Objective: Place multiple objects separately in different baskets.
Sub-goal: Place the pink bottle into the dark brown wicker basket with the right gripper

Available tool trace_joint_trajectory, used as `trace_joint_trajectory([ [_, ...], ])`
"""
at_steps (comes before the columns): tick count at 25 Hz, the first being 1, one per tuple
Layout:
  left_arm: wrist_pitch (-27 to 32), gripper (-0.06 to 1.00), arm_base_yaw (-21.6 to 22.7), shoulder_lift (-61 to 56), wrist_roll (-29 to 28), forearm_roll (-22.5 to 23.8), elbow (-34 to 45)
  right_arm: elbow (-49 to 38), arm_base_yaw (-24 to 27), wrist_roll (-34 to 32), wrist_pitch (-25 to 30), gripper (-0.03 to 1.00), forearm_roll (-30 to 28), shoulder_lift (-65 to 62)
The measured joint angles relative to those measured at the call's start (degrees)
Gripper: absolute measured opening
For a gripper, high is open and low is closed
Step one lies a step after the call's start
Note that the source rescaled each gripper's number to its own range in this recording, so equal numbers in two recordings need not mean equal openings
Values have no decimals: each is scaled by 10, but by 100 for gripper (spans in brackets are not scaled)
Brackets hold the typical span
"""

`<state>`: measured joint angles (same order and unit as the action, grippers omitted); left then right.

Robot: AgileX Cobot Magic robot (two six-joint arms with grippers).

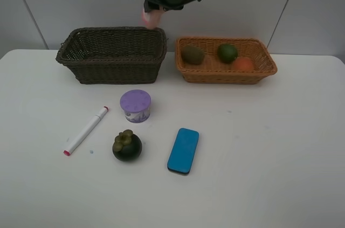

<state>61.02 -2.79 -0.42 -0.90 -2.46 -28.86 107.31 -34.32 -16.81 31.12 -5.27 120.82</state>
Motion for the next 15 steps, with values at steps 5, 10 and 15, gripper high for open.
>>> trace_joint_trajectory([
  [5,0,100,0,0,0,0,0,68,0,0,-6,0,8,67],
  [10,0,100,0,0,0,0,0,99,0,0,-19,0,10,123],
  [15,0,100,0,0,0,0,0,103,0,0,-48,0,13,167],
])
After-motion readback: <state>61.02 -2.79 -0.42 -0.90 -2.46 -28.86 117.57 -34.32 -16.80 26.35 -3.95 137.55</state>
